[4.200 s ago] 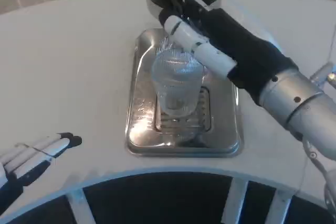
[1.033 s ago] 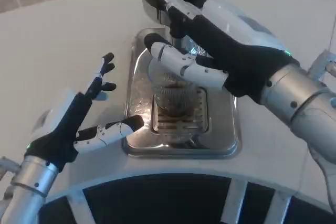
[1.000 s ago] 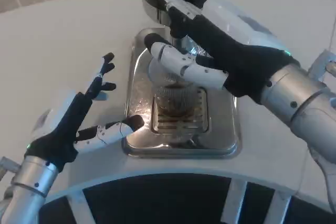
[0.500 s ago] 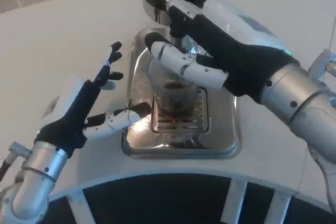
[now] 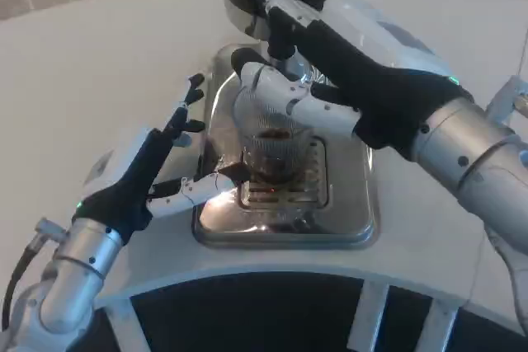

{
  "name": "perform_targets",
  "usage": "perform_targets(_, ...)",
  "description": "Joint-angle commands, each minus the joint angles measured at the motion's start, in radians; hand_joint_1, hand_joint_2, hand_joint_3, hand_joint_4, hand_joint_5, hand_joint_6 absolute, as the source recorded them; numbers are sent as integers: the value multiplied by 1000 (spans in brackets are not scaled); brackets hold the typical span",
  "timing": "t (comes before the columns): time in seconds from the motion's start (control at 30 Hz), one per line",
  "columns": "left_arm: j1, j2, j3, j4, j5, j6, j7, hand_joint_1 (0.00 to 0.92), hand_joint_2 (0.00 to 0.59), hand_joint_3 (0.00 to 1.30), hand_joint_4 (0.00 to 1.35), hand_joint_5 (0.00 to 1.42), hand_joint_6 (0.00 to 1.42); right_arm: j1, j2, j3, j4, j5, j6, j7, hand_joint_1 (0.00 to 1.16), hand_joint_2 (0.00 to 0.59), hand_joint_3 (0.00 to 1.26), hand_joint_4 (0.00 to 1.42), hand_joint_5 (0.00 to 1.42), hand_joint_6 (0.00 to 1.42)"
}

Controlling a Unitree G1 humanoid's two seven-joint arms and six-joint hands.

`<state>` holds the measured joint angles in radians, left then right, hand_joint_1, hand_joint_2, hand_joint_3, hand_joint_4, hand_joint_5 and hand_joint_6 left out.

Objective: Grasp the cup under the faucet to collect the drink, then remove the cup.

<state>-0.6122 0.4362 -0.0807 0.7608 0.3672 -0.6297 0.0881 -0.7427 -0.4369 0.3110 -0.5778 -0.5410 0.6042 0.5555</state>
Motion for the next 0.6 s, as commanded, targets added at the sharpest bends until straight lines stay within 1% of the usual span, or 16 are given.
perform_targets(0.03,-21,-6,-15,34,11,-11,22,223,41,0,0,243,306,17,12,13,16,12,-14,16,0,477,0,0,0,0)
perform_targets(0.3,-31,-5,-26,63,11,-22,29,223,42,0,0,249,307,43,18,-15,-12,4,-14,-16,0,487,0,0,0,0)
perform_targets(0.53,-33,-3,-29,70,12,-27,30,223,42,0,0,250,307,84,16,-50,-50,-7,-31,-57,0,487,0,0,0,0)
perform_targets(0.6,-33,-3,-30,70,12,-27,28,223,42,0,0,250,307,102,17,-59,-83,-16,-36,-69,0,487,0,0,0,0)
